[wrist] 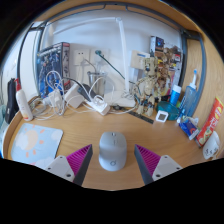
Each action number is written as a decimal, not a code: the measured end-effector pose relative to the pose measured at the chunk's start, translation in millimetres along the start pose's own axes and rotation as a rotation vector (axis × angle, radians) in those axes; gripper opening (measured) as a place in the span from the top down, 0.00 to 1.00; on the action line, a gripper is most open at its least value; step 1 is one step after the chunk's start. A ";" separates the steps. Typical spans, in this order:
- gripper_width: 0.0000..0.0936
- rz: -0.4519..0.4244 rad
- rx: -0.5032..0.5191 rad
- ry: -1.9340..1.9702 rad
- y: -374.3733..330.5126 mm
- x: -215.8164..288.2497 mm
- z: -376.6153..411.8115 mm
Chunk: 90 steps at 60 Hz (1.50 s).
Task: Arrange mouse
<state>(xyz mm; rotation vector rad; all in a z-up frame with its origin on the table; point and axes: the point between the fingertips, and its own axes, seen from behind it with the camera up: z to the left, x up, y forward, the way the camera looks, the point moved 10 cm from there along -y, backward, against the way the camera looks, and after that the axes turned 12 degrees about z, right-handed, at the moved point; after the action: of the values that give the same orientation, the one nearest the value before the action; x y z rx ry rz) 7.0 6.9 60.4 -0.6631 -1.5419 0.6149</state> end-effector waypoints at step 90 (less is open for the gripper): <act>0.68 0.018 0.181 0.057 -108.6 100.1 246.2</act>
<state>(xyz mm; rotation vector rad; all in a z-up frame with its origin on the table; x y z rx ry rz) -249.1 5.1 190.2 -0.5527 -1.4094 0.7335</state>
